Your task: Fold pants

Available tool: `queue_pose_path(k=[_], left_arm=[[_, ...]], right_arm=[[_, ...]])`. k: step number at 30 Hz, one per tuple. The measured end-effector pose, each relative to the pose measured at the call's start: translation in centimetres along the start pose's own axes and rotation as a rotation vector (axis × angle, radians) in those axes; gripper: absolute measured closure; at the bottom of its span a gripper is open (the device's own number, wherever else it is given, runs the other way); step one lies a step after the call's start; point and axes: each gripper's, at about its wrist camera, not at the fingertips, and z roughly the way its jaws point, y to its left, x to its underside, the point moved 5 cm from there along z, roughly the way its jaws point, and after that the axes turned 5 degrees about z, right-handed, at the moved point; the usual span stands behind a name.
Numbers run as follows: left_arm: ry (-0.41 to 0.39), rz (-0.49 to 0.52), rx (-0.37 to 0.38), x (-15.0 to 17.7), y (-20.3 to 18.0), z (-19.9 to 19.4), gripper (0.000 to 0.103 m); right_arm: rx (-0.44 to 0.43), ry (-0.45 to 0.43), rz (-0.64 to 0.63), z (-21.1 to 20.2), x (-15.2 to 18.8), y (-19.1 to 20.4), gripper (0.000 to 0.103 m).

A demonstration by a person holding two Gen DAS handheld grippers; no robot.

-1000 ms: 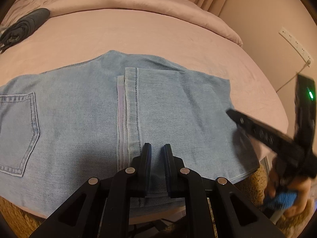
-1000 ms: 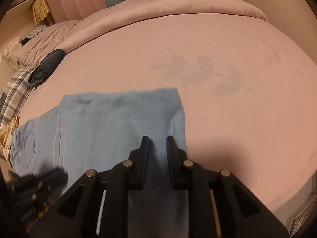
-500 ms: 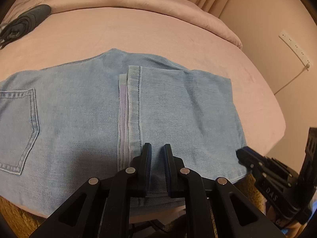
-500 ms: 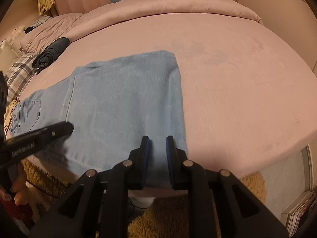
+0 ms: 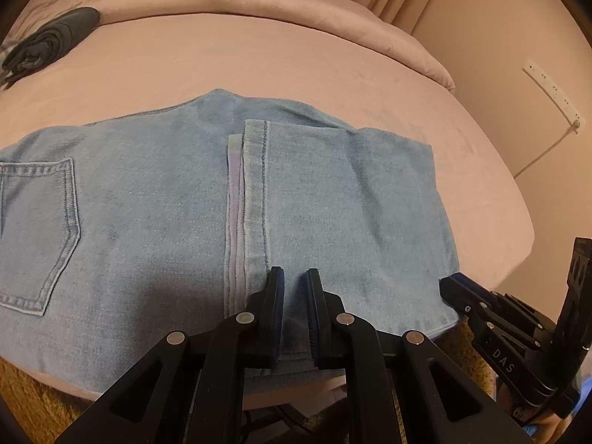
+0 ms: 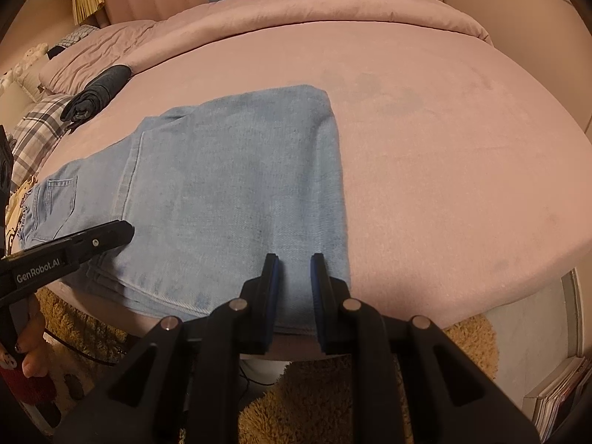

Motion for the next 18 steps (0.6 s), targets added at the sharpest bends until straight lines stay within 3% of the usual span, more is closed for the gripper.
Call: queue_pose_path(k=[12, 15, 16, 18], left_arm=[[-0.005, -0.022, 0.005, 0.6, 0.3, -1.1, 0.091], [-0.023, -0.072, 0.054, 0.6, 1.0, -2.6, 0.091], [-0.032, -0.091, 0.056, 0.5, 1.6, -3.2, 0.089], [-0.07, -0.122, 0.025, 0.3, 3.0, -4.9, 0.071]], right_arm=[[0.004, -0.009, -0.004, -0.1, 0.2, 0.1, 0.085], [0.001, -0.005, 0.002, -0.2, 0.2, 0.2, 0.085], [0.003, -0.005, 0.001, -0.2, 0.2, 0.2, 0.085], [0.017, -0.005, -0.015, -0.2, 0.1, 0.5, 0.084]])
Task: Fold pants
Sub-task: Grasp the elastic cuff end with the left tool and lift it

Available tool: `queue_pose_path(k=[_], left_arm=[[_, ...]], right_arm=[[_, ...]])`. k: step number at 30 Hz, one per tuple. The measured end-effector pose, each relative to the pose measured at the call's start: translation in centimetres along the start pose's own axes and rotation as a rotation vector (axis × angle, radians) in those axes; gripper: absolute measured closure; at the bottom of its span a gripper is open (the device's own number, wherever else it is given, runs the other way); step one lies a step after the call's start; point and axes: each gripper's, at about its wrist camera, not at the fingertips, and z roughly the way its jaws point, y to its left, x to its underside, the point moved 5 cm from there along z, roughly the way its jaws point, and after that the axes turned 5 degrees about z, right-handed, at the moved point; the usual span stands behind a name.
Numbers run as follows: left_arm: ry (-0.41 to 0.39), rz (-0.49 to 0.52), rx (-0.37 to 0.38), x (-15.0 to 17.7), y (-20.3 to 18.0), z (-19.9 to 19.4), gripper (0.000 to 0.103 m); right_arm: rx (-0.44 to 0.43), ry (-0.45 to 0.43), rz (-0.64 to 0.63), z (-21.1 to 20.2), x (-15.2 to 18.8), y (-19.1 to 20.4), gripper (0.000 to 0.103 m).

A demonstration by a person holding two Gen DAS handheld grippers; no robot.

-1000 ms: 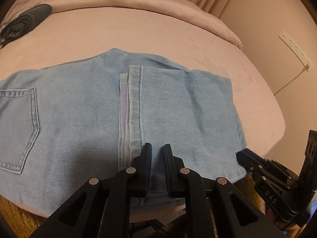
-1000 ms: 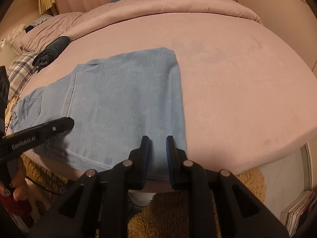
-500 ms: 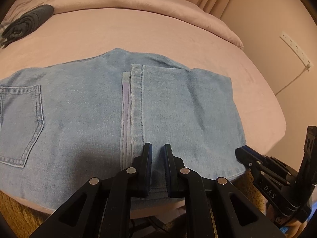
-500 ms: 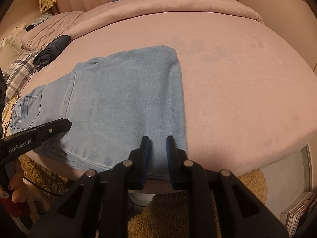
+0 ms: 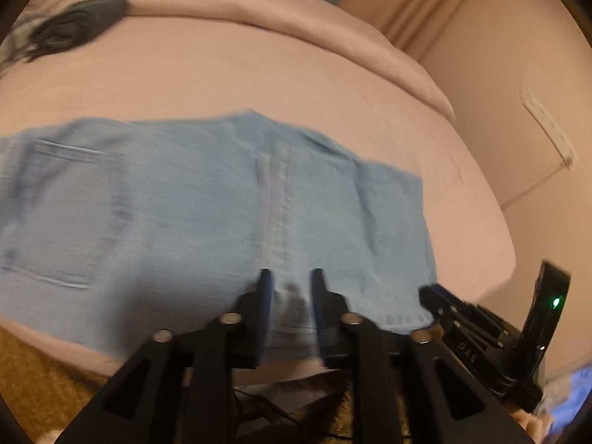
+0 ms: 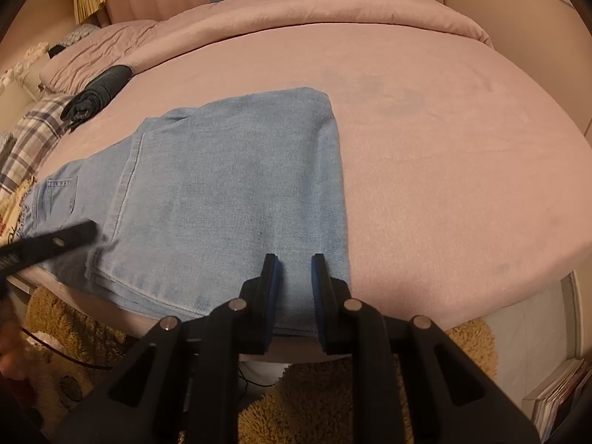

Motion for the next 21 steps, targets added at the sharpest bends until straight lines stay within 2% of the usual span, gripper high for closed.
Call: queue_pose_path(k=[2, 4, 6, 7, 9, 11, 16, 18, 21], left_arm=[[-0.06, -0.037, -0.023, -0.5, 1.7, -2.0, 0.058], [-0.114, -0.081, -0.043, -1.0, 3.6, -4.1, 0.051], [-0.152, -0.116, -0.084, -1.3, 5.5, -5.8, 0.045], [-0.17, -0.131, -0.11, -1.4, 6.2, -6.5, 0.043], [-0.216, -0.167, -0.184, -1.6, 8.3, -8.2, 0.032], [-0.26, -0.213, -0.251, -1.7, 10.5, -9.4, 0.027], [-0.268, -0.34, -0.371, -1.2, 15.6, -9.4, 0.026], [-0.246, -0.363, -0.426, -0.6, 17.0, -8.8, 0.026], [-0.254, -0.39, -0.46, -0.5, 18.8, -8.6, 0.026]], right_arm=[[0.033, 0.0, -0.023, -0.2, -0.2, 0.5, 0.081], [0.077, -0.016, -0.05, -0.5, -0.6, 1.1, 0.065], [0.103, -0.045, -0.068, -0.9, -1.2, 1.6, 0.029], [0.091, -0.061, -0.07, -1.2, -1.6, 2.0, 0.023], [0.038, -0.085, -0.059, -1.7, -2.6, 2.9, 0.022], [-0.005, -0.087, -0.049, -1.9, -3.3, 3.9, 0.021], [-0.044, -0.087, -0.053, -1.7, -4.0, 6.2, 0.021], [-0.065, -0.068, -0.06, -1.2, -3.4, 7.3, 0.021], [-0.081, -0.013, -0.087, -0.1, -2.4, 8.4, 0.021]])
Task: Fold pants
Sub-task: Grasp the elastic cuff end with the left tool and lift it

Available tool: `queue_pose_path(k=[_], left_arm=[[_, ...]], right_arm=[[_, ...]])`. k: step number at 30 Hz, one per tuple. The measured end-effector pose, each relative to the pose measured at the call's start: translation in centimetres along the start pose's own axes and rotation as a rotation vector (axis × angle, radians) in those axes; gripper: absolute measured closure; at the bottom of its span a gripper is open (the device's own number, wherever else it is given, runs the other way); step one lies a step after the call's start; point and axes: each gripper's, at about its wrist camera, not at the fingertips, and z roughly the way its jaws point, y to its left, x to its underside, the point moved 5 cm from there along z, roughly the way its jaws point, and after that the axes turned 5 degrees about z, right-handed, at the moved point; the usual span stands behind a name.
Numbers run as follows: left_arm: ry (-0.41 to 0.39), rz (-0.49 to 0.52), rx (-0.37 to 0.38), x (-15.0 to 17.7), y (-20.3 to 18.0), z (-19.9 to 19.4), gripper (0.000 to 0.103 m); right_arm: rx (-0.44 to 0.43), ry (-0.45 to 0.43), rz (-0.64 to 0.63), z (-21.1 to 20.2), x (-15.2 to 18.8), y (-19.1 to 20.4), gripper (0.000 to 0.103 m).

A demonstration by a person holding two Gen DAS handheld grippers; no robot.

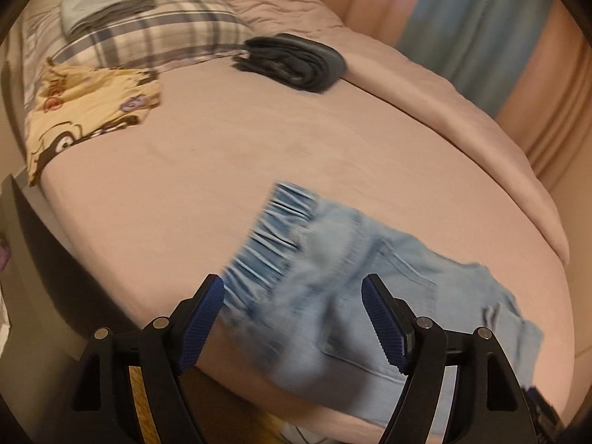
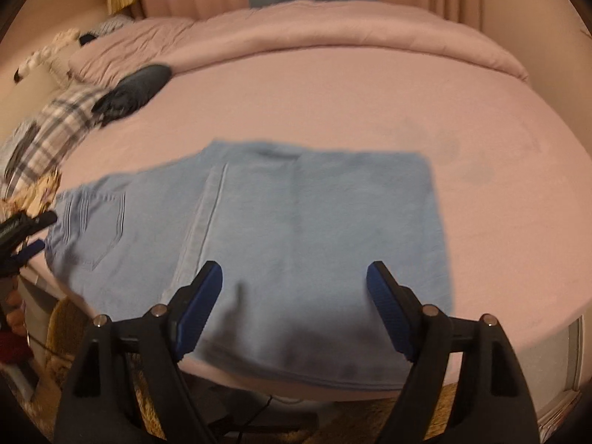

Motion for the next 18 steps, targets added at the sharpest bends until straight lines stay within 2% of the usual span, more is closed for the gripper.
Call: queue_pose_path(k=[2, 5, 9, 13, 16, 18], left_arm=[[-0.008, -0.028, -0.02, -0.3, 0.8, 0.4, 0.026], [0.04, -0.065, -0.017, 0.0, 1.9, 2.1, 0.026], [0.057, -0.128, 0.055, 0.2, 2.8, 3.1, 0.023], [0.078, -0.194, 0.163, 0.3, 3.7, 3.8, 0.023], [0.078, -0.19, 0.181, 0.3, 3.6, 3.5, 0.023], [0.074, -0.186, 0.182, 0.4, 3.2, 3.1, 0.027]], right_arm=[[0.008, 0.018, -0.011, 0.5, 0.5, 0.2, 0.021], [0.011, 0.04, -0.011, 1.1, 1.0, 0.3, 0.021], [0.015, 0.037, -0.014, 1.2, 1.0, 0.4, 0.021], [0.019, 0.04, -0.015, 1.3, 1.0, 0.5, 0.021], [0.027, 0.039, -0.023, 1.4, 1.1, 0.8, 0.021], [0.028, 0.039, -0.026, 1.5, 1.1, 0.9, 0.021]])
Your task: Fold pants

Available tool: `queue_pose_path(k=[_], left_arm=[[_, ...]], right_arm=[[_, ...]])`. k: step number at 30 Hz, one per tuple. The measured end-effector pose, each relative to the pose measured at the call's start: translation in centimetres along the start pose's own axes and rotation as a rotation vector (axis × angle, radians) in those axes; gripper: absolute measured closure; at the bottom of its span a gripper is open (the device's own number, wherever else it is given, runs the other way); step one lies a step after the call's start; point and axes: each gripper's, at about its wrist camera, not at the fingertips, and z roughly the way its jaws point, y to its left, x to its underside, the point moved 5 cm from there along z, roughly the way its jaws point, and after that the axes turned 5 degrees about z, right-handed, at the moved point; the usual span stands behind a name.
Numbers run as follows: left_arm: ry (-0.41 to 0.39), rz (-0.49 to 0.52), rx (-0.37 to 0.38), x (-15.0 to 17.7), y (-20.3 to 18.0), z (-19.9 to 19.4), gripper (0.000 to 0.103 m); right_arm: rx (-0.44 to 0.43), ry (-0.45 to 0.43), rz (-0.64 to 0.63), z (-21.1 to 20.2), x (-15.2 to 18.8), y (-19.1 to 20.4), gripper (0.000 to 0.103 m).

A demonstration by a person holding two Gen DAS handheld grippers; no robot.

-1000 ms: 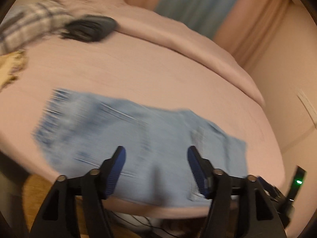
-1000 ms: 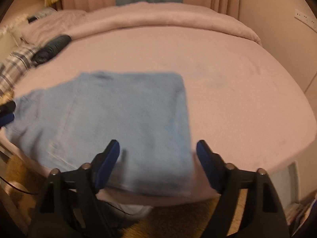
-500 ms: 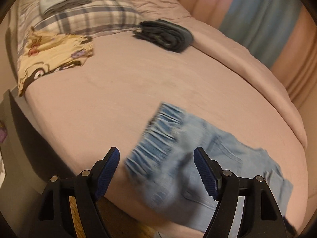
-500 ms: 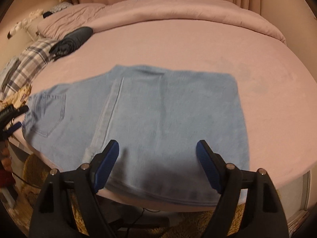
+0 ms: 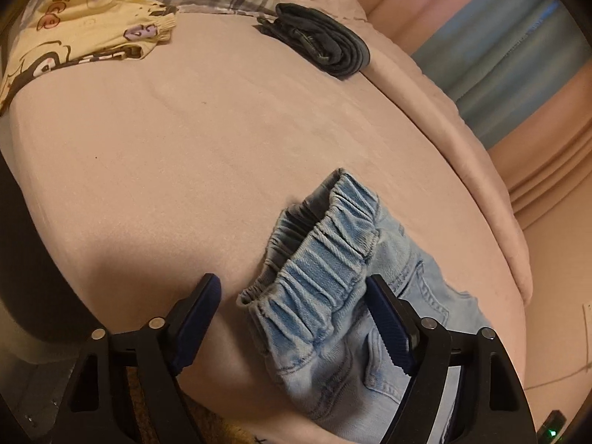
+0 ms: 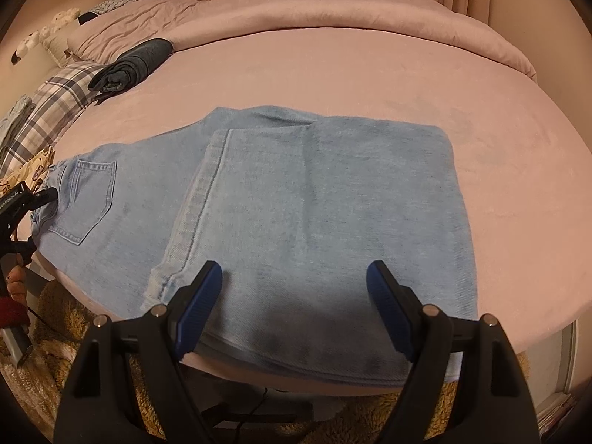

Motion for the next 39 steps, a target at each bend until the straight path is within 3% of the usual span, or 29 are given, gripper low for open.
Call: queue_pose_path(k=[3, 7, 9, 10, 12, 16, 19, 22, 27, 32, 36, 39], left_arm=[[0.004, -0.018, 0.036, 0.1, -0.5, -0.2, 0.036], [0.008, 0.002, -0.011, 0.3, -0.7, 0.6, 0.04], [0.013, -0.016, 0.03, 0.2, -0.8, 0.5, 0.058], [0.015, -0.032, 0.054, 0.1, -0.7, 0.1, 0.062], [0.01, -0.021, 0.05, 0.0, -1.1, -0.8, 0.078], [-0.068, 0.08, 0.013, -0.3, -4.9, -4.6, 0.08], [-0.129, 0.147, 0.105, -0.1, -9.2, -8.0, 0.08], [-0.15, 0.276, 0.203, 1.3, -14.8, -10.5, 0.08], [-0.127, 0.483, 0.266, 5.0, -22.4, -10.3, 0.08], [-0.022, 0.663, 0.272, 10.0, -27.9, -7.1, 0.08], [0.103, 0.714, 0.276, 13.2, -29.8, -4.0, 0.075], [0.27, 0.701, 0.352, 15.6, -30.8, -1.9, 0.067]], right_arm=[[0.0, 0.002, -0.004, 0.0, 0.0, 0.1, 0.021], [-0.003, 0.003, -0.002, 0.0, 0.0, 0.0, 0.021], [-0.001, 0.003, 0.0, 0.1, 0.0, 0.1, 0.021], [0.001, 0.004, 0.001, 0.1, 0.0, 0.1, 0.021], [0.004, 0.002, -0.001, 0.1, 0.0, 0.2, 0.021], [-0.015, -0.001, 0.009, 0.0, -0.1, -0.2, 0.022], [-0.024, -0.003, 0.032, -0.5, -0.1, -0.6, 0.021], [-0.038, -0.03, 0.049, -1.4, -0.2, -1.1, 0.022], [-0.048, -0.09, 0.132, -2.9, -0.9, -3.4, 0.021], [-0.046, -0.103, 0.242, -3.6, -0.5, -6.8, 0.021], [-0.031, -0.092, 0.313, -3.5, 0.1, -9.4, 0.021], [-0.03, -0.082, 0.348, -3.3, 0.6, -10.7, 0.021]])
